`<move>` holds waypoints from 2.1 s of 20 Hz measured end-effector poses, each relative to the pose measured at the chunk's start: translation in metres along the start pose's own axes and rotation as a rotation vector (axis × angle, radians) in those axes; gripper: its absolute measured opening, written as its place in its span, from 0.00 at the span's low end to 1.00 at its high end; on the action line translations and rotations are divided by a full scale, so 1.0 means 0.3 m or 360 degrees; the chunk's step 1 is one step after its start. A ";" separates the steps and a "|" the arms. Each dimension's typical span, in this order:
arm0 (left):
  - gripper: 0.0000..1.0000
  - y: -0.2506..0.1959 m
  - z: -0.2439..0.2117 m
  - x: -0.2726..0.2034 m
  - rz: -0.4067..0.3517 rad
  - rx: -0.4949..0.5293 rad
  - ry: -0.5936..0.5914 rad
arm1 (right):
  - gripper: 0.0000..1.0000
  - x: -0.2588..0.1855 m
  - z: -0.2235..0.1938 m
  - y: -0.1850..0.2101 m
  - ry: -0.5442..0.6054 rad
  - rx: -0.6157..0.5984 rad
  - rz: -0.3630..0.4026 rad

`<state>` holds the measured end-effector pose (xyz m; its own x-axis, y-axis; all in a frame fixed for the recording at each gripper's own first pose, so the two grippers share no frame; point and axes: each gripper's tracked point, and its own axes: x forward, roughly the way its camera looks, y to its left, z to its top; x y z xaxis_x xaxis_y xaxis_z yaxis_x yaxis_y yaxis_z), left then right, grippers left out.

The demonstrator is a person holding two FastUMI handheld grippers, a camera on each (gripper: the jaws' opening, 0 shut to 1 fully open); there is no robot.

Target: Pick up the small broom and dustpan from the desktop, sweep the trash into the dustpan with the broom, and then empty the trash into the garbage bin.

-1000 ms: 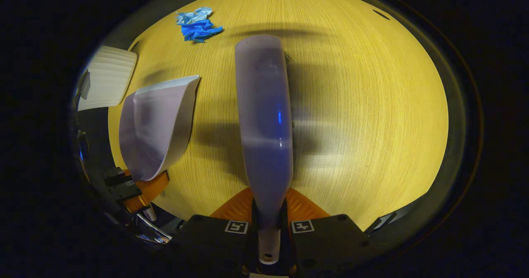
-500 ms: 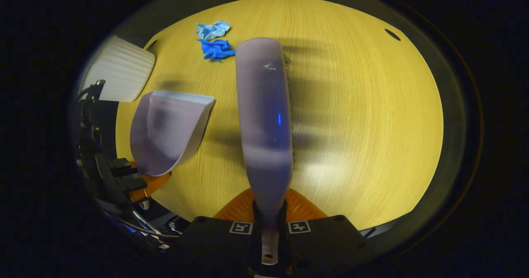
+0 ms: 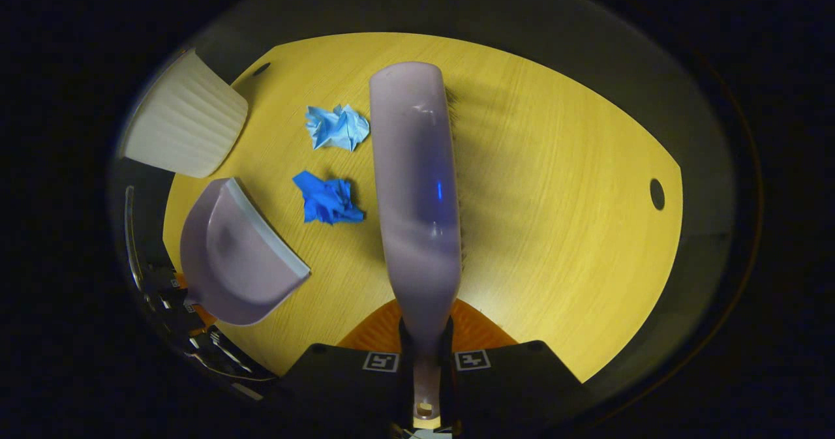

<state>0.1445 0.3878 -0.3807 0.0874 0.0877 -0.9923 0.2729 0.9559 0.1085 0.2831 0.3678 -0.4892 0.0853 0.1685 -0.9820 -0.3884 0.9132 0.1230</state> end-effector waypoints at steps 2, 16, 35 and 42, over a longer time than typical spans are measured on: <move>0.28 0.020 0.025 0.001 0.0034 0.0024 -0.0019 | 0.16 0.047 0.074 -0.005 0.0018 -0.0022 0.0050; 0.28 0.012 0.076 0.043 -0.0005 0.0106 0.0005 | 0.16 0.154 0.044 0.135 0.0363 -0.0529 0.0272; 0.27 0.045 0.049 0.063 -0.0051 0.0103 -0.0293 | 0.16 -0.063 0.288 0.053 0.0063 -0.0662 0.0563; 0.28 0.048 0.076 0.048 -0.0028 0.0065 -0.0566 | 0.16 -0.078 0.105 -0.022 -0.0330 -0.0360 0.0601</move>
<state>0.1716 0.3965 -0.3920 0.4082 -0.0387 -0.9121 0.3149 0.9437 0.1009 0.3126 0.3696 -0.4627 0.0721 0.5639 -0.8227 -0.6151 0.6744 0.4084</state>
